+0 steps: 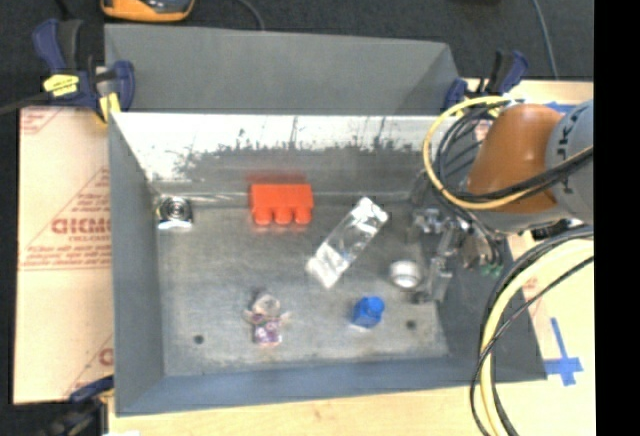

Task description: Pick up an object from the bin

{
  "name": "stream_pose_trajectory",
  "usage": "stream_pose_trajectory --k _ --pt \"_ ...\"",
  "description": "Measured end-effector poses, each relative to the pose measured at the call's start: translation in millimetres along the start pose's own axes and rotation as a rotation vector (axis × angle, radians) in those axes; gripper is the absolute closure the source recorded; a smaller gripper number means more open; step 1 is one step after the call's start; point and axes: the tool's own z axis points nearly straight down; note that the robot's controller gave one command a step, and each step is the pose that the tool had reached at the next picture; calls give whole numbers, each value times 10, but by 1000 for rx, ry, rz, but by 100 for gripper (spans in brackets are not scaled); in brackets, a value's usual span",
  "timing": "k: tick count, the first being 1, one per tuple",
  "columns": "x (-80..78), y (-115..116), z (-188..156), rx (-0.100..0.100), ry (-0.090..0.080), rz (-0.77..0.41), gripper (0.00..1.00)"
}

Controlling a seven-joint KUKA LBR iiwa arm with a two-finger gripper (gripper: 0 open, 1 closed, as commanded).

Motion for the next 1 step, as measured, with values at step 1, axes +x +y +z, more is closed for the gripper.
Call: stream_pose_trajectory --k 1 --pt "-9 -11 -4 2 -2 -2 0"
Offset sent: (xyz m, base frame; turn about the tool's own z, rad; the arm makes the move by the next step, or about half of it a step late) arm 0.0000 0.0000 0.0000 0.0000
